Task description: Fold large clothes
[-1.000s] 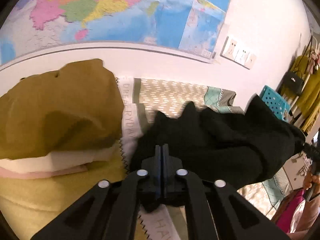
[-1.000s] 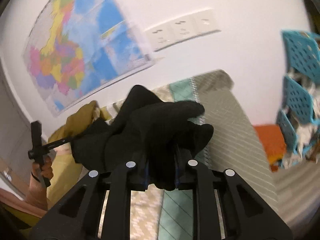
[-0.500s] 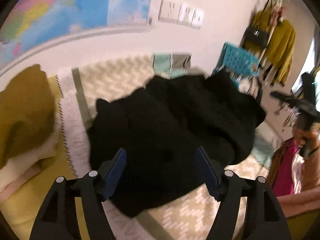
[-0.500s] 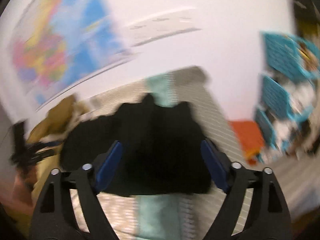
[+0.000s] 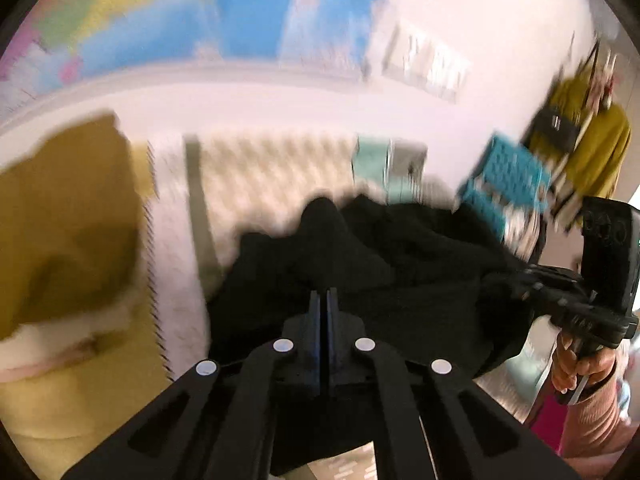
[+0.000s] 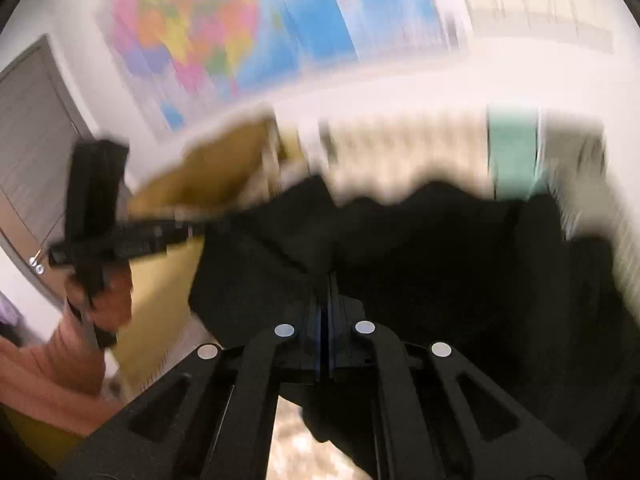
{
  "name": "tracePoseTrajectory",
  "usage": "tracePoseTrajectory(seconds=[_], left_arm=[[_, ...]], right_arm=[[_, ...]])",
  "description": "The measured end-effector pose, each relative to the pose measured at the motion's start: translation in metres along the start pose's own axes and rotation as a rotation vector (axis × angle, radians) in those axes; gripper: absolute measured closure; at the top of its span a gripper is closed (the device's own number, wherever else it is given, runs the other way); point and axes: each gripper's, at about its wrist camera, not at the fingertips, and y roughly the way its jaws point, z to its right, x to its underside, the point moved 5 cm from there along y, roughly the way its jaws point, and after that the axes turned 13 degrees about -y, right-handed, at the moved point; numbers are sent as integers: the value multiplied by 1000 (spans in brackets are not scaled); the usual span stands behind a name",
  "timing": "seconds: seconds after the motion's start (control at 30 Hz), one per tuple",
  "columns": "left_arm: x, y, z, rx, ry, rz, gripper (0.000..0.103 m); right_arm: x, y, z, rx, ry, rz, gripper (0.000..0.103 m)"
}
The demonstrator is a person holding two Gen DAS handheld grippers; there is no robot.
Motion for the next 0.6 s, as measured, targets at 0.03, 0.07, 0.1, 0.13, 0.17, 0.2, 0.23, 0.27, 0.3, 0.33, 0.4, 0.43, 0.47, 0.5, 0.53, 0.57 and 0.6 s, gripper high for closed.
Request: tracePoseTrajectory(seconds=[0.03, 0.07, 0.1, 0.13, 0.17, 0.2, 0.23, 0.27, 0.3, 0.33, 0.4, 0.43, 0.47, 0.5, 0.53, 0.57, 0.6], left_arm=[[-5, -10, -1, 9, -3, 36, 102], [-7, -13, -1, 3, 2, 54, 101], [-7, -10, -3, -12, 2, 45, 101], [-3, -2, -6, -24, -4, 17, 101], [5, 12, -9, -48, 3, -33, 101], [13, 25, -11, -69, 16, -78, 100], [19, 33, -13, -84, 24, -107, 100], [26, 41, -16, -107, 30, -134, 96], [30, 45, -20, -113, 17, -150, 90], [32, 44, -24, -95, -4, -153, 89], [31, 34, -29, -64, -42, -141, 71], [28, 28, -31, -52, -55, -124, 68], [27, 23, -31, -47, -56, -106, 67], [27, 16, -29, -35, -47, -89, 64], [28, 12, -26, -24, -40, -85, 61], [31, 8, -22, -12, -28, -87, 51], [32, 9, -19, -9, -17, -93, 44]], right_arm=[[-9, -2, -2, -10, -14, 30, 101], [-14, 7, 0, 5, -20, 17, 101], [-12, 21, 2, 16, -18, -25, 100], [-3, 34, 7, 15, -9, -83, 100], [10, 52, 14, 13, 10, -158, 99], [24, 64, 20, 2, 32, -214, 98], [34, 67, 22, -33, 52, -236, 97], [38, 62, 23, -67, 76, -228, 94], [38, 50, 24, -77, 87, -201, 81], [35, 36, 24, -75, 85, -167, 47], [27, -9, 26, 30, 38, -65, 15], [25, -34, 30, 65, 31, -6, 18], [26, -55, 37, 89, 40, 17, 24], [30, -65, 46, 128, 51, 15, 24], [36, -73, 59, 187, 63, 0, 23], [46, -80, 75, 252, 84, -34, 23], [53, -82, 84, 280, 101, -64, 25]])
